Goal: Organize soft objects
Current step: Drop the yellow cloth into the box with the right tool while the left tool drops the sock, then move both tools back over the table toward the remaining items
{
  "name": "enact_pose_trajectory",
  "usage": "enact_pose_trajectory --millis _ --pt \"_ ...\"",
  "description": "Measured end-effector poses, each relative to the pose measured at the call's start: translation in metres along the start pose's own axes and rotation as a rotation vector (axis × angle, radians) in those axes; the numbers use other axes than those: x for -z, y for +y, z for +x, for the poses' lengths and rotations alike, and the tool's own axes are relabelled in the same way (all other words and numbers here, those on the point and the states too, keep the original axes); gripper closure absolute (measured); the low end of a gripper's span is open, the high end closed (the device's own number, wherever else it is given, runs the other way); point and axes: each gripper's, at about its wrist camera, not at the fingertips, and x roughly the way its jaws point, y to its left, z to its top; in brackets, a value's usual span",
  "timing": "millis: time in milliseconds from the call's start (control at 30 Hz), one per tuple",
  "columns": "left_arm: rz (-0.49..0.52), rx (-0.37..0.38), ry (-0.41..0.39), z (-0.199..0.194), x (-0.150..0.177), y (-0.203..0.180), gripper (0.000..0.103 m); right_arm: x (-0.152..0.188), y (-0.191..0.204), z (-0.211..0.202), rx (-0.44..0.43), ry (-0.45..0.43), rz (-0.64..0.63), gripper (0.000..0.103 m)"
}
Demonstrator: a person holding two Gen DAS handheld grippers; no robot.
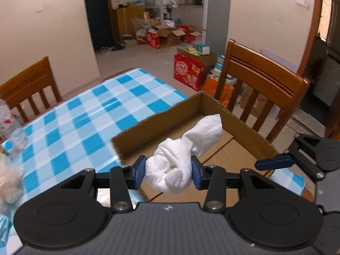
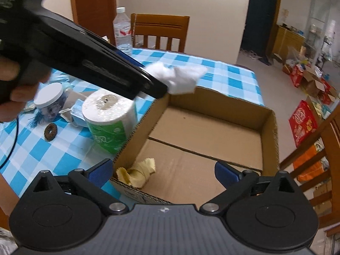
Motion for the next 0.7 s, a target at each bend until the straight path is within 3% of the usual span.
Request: enact_pose_trajectory --millis 133,200,233,267,500,700 --pt "0.019 0.025 0.028 0.026 -0.002 -0.012 0.057 0.006 -0.007 -0.003 0.025 0.004 0.017 0.000" --pt "0.024 0.029 0.039 0.036 -0.003 -0.017 0.034 0.008 -0.010 -0.005 0.031 0.005 0.031 0.000" --pt "0.026 0.027 0.039 0.040 -0.002 -0.018 0.015 0.009 -0.012 -0.005 0.033 0.006 0.036 0.000" --pt "0.029 0.022 0.038 0.042 -0.002 -0.020 0.010 0.010 -0.013 -0.005 0.034 0.006 0.039 0.000" --pt "0.041 -0.029 0.017 0.039 0.004 -0.021 0.007 0.011 -0.008 -0.004 0.036 0.012 0.020 0.000" --pt "0.002 -0.067 -0.010 0.011 0.020 -0.012 0.004 0.007 -0.002 -0.003 0.034 0.012 -0.001 0.000"
